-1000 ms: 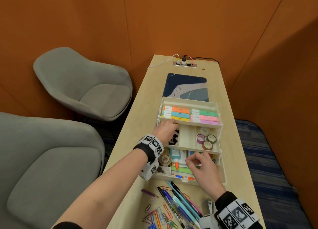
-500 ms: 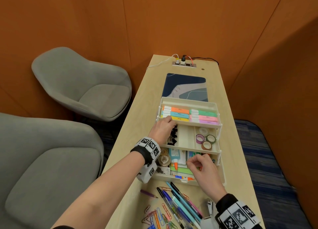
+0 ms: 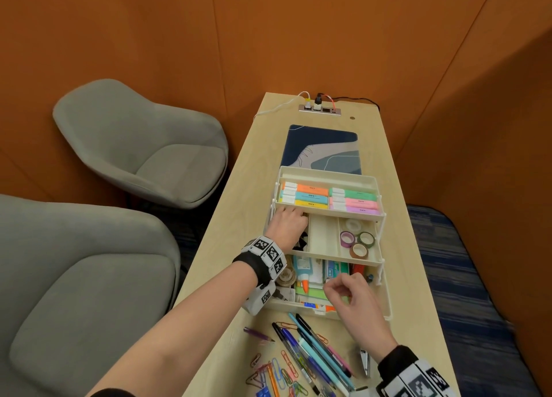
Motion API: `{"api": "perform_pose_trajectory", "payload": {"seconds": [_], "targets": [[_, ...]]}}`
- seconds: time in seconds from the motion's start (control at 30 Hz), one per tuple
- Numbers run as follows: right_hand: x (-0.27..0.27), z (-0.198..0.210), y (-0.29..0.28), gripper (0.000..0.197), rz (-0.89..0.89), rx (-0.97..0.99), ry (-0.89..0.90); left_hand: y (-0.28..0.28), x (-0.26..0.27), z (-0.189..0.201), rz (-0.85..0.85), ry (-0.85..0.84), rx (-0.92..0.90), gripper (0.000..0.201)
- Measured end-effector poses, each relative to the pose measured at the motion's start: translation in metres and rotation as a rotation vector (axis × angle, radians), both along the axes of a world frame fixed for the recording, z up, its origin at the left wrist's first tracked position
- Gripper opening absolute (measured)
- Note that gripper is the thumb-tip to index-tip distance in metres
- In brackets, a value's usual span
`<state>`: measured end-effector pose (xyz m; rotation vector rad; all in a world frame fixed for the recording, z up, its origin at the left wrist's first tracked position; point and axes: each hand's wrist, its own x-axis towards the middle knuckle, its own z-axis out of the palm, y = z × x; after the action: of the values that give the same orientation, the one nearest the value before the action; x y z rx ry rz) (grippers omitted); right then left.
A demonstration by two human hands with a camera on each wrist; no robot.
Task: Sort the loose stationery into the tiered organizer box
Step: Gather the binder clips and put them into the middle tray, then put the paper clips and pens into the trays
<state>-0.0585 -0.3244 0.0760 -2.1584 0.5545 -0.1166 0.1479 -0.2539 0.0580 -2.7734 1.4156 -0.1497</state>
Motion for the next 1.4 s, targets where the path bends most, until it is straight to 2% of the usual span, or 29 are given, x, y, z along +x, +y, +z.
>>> {"api": "perform_pose_trajectory", "payload": {"seconds": [0.17, 0.27, 0.3, 0.47, 1.07, 1.13, 1.27, 1.4], "targets": [[-0.012, 0.000, 0.009, 0.010, -0.019, 0.051, 0.000, 0.016, 0.000, -0.003, -0.018, 0.131, -0.144, 0.046], [-0.018, 0.000, 0.009, 0.008, -0.019, 0.038, 0.014, 0.025, -0.007, -0.008, 0.007, 0.128, -0.240, 0.037], [-0.019, 0.000, 0.010, 0.008, -0.019, 0.037, 0.021, 0.027, -0.011, -0.011, 0.013, 0.129, -0.238, 0.034], [-0.024, -0.001, 0.012, 0.007, -0.021, 0.053, 0.050, 0.023, -0.020, -0.018, 0.052, 0.178, -0.063, 0.053], [-0.031, -0.002, 0.005, 0.007, -0.010, 0.034, 0.014, 0.014, -0.012, -0.014, 0.048, 0.124, -0.105, 0.043], [-0.037, -0.004, 0.002, 0.008, -0.007, 0.037, 0.008, 0.019, -0.016, -0.007, 0.024, 0.091, -0.168, 0.037], [-0.055, -0.018, -0.005, 0.009, -0.055, 0.016, 0.004, 0.049, -0.051, 0.012, -0.040, 0.061, -0.456, 0.029], [-0.082, -0.032, -0.003, 0.012, -0.082, -0.017, 0.028, 0.096, -0.107, 0.011, -0.032, 0.164, -0.629, 0.020]]}}
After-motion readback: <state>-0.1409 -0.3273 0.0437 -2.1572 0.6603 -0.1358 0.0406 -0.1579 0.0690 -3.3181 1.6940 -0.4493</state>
